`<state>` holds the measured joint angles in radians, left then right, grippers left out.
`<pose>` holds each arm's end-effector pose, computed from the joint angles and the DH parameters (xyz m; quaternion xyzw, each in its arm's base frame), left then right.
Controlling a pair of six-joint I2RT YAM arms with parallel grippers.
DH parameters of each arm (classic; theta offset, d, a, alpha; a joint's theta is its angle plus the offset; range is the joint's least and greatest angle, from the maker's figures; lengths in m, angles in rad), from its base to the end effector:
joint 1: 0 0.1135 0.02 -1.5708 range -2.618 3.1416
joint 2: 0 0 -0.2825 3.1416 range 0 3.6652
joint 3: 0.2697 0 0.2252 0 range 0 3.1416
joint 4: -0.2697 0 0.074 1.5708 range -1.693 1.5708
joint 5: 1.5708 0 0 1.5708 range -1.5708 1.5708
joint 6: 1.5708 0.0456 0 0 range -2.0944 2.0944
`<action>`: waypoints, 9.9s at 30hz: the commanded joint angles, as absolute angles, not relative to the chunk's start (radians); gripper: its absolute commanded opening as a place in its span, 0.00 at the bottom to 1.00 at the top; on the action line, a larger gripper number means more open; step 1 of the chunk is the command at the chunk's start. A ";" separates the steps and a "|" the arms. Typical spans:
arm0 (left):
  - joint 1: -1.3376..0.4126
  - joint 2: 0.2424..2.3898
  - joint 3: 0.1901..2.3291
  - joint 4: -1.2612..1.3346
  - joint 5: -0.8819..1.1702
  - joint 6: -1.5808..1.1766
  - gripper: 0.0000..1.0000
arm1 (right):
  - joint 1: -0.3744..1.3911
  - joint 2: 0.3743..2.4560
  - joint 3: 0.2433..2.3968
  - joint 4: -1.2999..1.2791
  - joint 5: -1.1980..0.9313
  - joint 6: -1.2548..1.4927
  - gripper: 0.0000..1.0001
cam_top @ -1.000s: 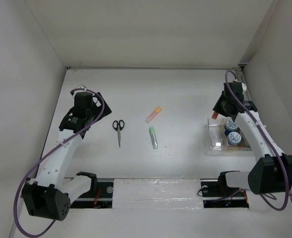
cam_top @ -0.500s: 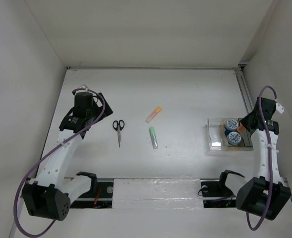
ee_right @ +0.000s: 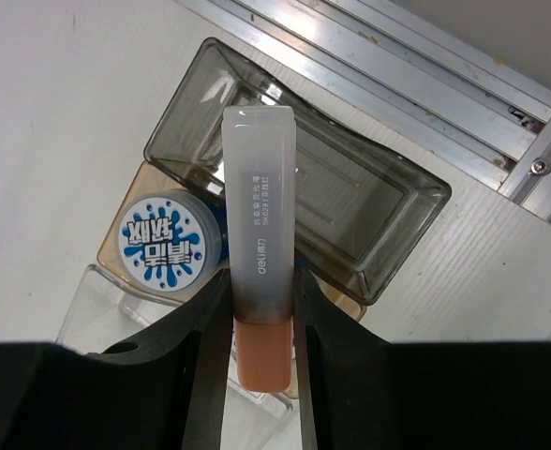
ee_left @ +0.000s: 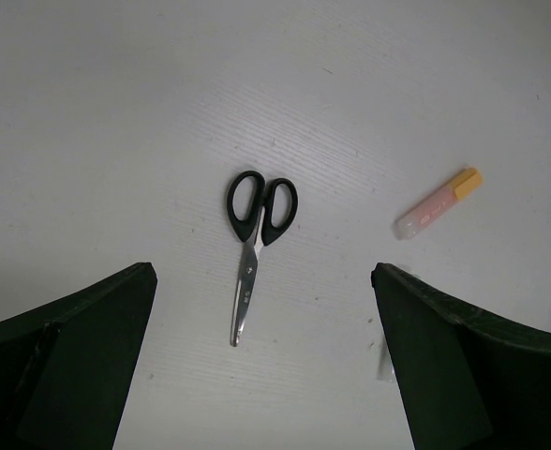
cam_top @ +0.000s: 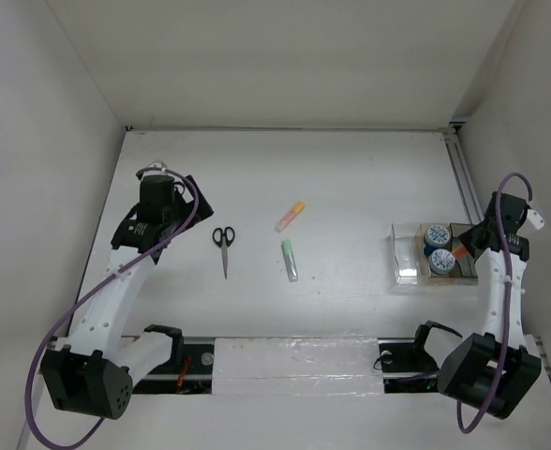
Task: Sort the stationery into containers
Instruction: Place the stationery in the storage box, then pick up the pen from the center of the board, then place the stationery in the storage box, then pick up the stationery from the center of the board.
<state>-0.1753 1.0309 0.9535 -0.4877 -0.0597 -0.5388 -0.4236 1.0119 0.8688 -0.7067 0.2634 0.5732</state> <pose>0.1942 -0.0316 0.3349 -0.1724 0.8588 -0.1439 0.4605 0.1515 -0.0813 0.2928 0.4841 0.7926 -0.0964 0.3579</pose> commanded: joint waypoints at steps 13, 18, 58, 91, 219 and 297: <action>-0.175 1.046 0.936 -0.454 -0.049 -0.528 1.00 | -0.459 1.060 0.919 -0.646 0.337 0.554 0.00; -0.175 1.046 0.936 -0.454 -0.040 -0.528 1.00 | -0.459 1.109 0.942 -0.551 0.296 0.488 0.00; -0.209 0.988 0.936 -0.454 -0.069 -0.528 1.00 | -0.155 1.186 0.992 -0.589 0.582 0.499 0.00; -0.172 0.997 0.945 -0.463 -0.092 -0.537 1.00 | 0.127 1.172 0.824 -0.627 0.227 0.592 0.00; -0.172 0.930 0.946 -0.491 -0.186 -0.565 1.00 | 0.662 1.500 1.200 -0.627 0.351 0.572 0.00; -0.172 0.937 0.954 -0.483 -0.192 -0.568 1.00 | 0.712 2.191 1.875 -0.726 0.485 1.065 0.97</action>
